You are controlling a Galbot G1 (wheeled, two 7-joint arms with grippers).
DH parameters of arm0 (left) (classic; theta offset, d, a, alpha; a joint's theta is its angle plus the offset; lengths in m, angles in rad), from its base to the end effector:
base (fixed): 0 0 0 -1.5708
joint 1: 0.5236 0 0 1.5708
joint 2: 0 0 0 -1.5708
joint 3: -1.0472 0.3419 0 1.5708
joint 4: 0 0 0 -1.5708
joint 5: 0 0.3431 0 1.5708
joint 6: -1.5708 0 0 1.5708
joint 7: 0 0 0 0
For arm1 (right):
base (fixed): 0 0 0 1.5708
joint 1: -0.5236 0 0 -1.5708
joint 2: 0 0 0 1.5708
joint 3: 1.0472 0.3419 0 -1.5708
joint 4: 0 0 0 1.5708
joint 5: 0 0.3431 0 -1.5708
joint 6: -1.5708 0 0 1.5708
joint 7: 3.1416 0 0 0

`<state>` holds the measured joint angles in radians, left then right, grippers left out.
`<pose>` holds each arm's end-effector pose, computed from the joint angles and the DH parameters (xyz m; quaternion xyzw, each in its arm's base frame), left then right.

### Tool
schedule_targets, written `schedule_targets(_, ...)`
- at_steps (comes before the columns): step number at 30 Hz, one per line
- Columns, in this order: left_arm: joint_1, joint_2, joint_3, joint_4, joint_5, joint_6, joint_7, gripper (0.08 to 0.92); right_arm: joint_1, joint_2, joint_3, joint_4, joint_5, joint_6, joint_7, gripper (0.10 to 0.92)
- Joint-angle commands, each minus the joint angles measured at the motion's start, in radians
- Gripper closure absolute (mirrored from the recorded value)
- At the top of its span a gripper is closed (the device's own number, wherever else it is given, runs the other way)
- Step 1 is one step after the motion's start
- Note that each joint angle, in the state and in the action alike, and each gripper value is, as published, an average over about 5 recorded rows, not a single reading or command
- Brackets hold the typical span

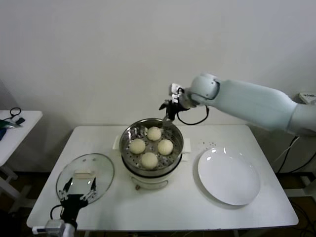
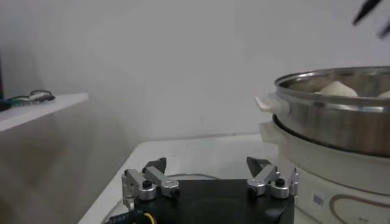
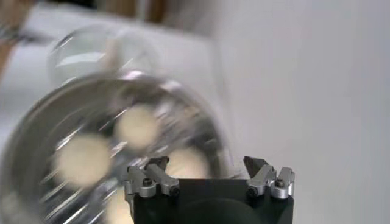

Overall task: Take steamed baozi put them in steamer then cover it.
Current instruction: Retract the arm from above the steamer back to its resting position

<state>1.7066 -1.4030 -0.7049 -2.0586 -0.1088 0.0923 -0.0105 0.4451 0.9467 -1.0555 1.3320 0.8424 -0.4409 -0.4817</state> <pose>0.1318 0.0841 -0.3165 0.0428 -0.9896 -0.0640 0.1212 0.5362 0.0233 -0.0450 0.4609 -0.7900 0.3522 0.1984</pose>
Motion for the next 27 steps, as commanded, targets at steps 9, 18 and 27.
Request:
schedule_targets(9, -0.048, 0.013, 0.009, 0.059, 0.088, -0.096, -0.062, 0.177, -1.374, -0.324, 1.318, 0.354, -0.228, 0.273, 0.459, 0.203)
schedule_targets(18, -0.043, 0.022, 0.014, 0.108, 0.239, -0.145, -0.127, 0.177, -1.797, 0.009, 1.639, 0.349, -0.411, 0.603, 0.385, 0.203)
schedule_targets(27, -0.009, 0.057, 0.005, 0.145, 0.605, -0.17, -0.322, 0.177, -1.928, 0.219, 1.625, 0.25, -0.502, 0.902, 0.355, 0.203)
